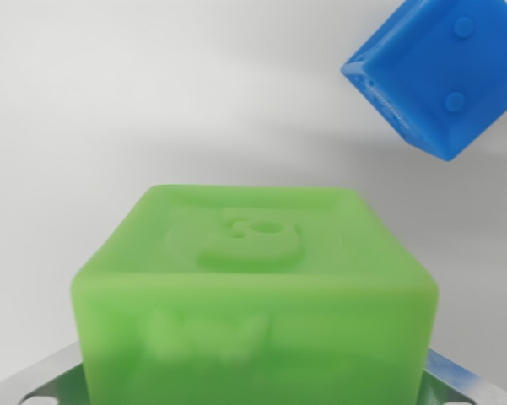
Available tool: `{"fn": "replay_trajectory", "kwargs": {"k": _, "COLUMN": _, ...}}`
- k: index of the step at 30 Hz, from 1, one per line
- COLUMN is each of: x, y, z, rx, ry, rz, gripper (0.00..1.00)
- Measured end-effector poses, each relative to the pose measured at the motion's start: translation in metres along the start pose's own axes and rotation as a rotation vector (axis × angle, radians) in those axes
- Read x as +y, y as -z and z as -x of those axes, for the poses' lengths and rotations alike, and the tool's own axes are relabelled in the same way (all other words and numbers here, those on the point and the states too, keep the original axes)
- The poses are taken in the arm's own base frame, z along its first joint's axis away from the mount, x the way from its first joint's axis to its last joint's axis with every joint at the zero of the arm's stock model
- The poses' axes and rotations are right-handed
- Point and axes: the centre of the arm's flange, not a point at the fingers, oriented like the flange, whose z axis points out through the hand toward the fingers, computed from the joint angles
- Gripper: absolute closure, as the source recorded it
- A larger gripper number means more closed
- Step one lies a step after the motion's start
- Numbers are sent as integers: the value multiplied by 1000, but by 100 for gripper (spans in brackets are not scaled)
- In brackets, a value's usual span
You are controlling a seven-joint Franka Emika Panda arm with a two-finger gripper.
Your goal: Stack cube
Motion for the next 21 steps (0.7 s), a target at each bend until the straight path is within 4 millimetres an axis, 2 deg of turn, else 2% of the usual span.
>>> {"fn": "replay_trajectory", "kwargs": {"k": 7, "x": 0, "y": 19, "z": -1, "rx": 2, "ry": -11, "rz": -2, "gripper": 100}}
{"fn": "replay_trajectory", "kwargs": {"k": 21, "x": 1, "y": 28, "z": -17, "rx": 3, "ry": -137, "rz": 2, "gripper": 100}}
